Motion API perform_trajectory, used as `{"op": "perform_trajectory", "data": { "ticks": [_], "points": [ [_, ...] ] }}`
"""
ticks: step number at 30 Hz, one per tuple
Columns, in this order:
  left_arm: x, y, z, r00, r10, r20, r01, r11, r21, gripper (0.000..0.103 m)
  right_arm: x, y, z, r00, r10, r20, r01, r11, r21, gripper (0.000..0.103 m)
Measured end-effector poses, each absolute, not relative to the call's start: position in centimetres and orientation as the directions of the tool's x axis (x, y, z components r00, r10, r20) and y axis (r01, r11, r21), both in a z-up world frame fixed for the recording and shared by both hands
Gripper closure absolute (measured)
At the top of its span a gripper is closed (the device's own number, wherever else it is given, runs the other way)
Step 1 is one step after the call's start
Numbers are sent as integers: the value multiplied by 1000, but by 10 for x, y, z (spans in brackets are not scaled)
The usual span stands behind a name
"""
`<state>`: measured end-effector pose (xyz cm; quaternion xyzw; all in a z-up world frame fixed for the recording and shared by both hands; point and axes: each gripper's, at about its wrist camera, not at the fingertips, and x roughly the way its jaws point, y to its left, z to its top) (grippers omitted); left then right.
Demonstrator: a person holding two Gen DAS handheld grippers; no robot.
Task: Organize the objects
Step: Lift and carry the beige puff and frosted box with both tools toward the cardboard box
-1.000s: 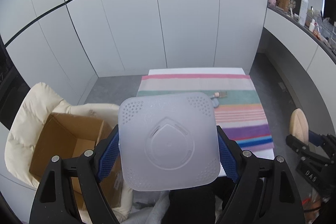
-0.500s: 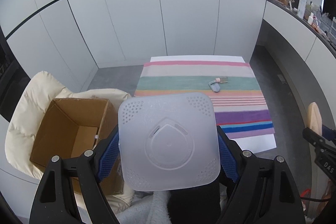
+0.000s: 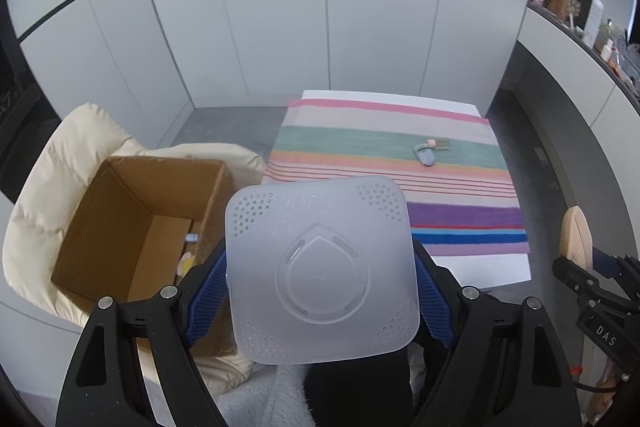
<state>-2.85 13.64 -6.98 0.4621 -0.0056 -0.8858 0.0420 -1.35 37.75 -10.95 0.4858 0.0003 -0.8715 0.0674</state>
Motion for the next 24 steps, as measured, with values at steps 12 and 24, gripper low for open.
{"op": "perform_trajectory", "data": {
  "ticks": [12, 24],
  "points": [
    [-3, 63, -77, -541, -153, -827, 219, -975, 38, 19, -18, 285, -114, -474, -235, -848, 309, -947, 90, 51],
    [53, -29, -81, -500, -272, -823, 432, -901, 35, 19, -5, 164, -121, -378, -353, -856, 555, -826, 96, 51]
  ]
}}
